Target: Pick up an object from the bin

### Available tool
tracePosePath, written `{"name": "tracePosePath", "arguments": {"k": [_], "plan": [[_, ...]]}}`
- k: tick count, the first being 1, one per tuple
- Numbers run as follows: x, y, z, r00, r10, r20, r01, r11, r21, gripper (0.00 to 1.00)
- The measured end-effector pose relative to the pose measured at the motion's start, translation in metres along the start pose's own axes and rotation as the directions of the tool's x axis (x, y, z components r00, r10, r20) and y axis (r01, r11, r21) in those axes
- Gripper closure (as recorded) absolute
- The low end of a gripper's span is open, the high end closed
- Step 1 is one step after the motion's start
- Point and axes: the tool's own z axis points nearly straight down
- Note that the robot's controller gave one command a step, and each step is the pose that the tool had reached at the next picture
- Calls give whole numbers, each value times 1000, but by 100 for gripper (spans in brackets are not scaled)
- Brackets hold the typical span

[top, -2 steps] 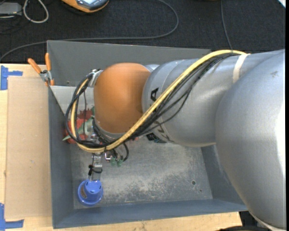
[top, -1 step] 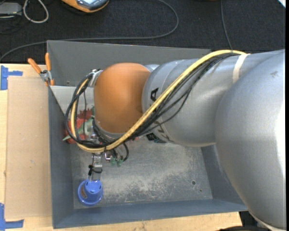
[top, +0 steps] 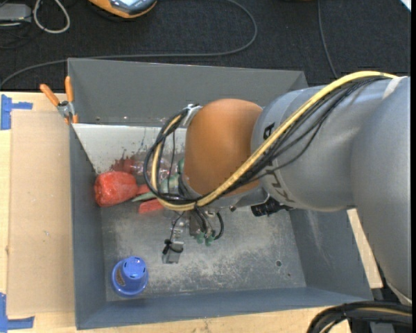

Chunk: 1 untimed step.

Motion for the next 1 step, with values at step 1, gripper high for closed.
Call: {"name": "tracePosePath", "arguments": {"k": [1], "plan": [[43, 36, 49, 961, -276, -1, 276, 961, 0, 0]]}}
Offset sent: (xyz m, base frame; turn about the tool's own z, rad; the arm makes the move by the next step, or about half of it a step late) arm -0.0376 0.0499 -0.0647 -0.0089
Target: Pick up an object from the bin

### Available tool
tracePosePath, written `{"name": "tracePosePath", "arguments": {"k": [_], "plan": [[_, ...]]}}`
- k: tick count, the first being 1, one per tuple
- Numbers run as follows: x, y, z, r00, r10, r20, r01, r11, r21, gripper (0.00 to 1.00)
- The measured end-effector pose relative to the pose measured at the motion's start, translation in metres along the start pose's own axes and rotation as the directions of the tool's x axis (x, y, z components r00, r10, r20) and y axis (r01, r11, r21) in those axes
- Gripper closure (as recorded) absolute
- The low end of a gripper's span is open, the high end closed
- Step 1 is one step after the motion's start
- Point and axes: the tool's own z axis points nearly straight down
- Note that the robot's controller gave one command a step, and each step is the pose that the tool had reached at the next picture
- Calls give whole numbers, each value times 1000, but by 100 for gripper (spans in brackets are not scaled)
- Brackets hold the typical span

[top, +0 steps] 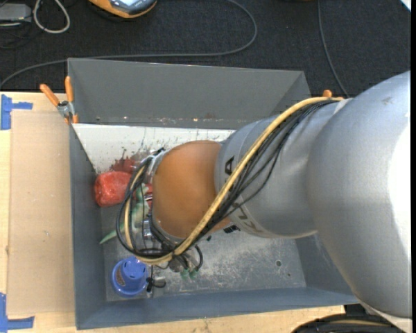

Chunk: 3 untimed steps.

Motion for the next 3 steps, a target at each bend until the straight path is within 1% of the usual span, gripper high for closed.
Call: {"name": "tracePosePath", "arguments": {"k": [1, 2, 3], "plan": [[0, 8, 16, 963, 269, -1, -269, 963, 5, 0], [-3, 16, 54, 997, -79, 3, 78, 997, 14, 0], [-7, 30, 61, 984, 176, 7, -176, 984, 5, 100]]}}
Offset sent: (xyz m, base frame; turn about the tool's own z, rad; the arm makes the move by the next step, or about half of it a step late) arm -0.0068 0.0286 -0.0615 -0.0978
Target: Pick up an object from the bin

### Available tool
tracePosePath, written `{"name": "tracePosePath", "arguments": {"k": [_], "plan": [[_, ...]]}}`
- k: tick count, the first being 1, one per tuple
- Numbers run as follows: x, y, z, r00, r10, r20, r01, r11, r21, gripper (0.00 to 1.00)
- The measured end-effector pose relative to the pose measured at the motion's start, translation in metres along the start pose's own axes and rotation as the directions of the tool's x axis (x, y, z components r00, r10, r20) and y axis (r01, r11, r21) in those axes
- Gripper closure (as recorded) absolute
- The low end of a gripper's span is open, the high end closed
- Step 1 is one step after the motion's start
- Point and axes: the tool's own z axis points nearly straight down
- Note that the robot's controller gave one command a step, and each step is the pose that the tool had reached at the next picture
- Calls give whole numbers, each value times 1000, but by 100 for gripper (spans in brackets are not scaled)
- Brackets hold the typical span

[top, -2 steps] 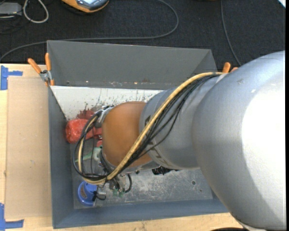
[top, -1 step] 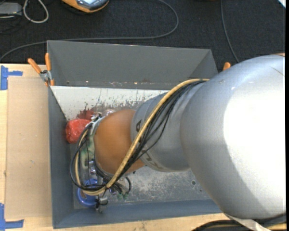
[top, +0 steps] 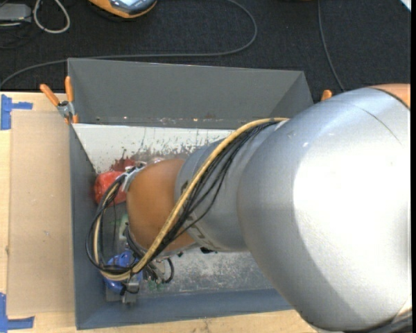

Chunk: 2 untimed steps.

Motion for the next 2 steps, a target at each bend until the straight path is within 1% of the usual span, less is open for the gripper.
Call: {"name": "tracePosePath", "arguments": {"k": [2], "plan": [[0, 0, 0, 1000, 4, 0, -4, 1000, 0, 100]]}}
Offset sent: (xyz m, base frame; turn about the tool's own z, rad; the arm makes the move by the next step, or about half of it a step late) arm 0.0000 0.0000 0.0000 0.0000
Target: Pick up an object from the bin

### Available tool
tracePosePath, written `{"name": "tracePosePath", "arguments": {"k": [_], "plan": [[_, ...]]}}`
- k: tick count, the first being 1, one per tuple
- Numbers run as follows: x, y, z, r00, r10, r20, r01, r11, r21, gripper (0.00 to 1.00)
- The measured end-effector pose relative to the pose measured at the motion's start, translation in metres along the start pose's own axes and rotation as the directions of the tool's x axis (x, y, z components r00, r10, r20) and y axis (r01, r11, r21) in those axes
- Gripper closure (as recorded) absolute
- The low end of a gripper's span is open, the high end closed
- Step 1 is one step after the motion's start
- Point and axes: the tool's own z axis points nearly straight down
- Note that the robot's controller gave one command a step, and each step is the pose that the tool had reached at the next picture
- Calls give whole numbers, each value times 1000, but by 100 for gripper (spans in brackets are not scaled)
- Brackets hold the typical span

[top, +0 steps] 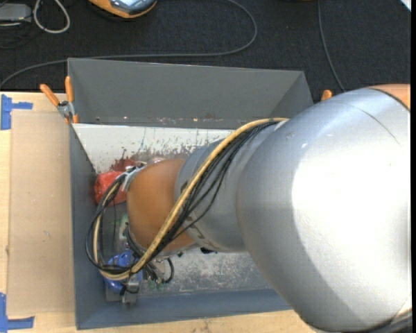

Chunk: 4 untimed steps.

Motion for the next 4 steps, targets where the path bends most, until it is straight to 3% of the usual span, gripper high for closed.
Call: {"name": "tracePosePath", "arguments": {"k": [2, 3, 4], "plan": [[0, 0, 0, 1000, 2, 0, -2, 1000, 0, 100], [3, -20, -163, 1000, -30, -2, 30, 1000, 1, 100], [3, -20, -163, 999, -33, -3, 33, 999, 1, 100]]}}
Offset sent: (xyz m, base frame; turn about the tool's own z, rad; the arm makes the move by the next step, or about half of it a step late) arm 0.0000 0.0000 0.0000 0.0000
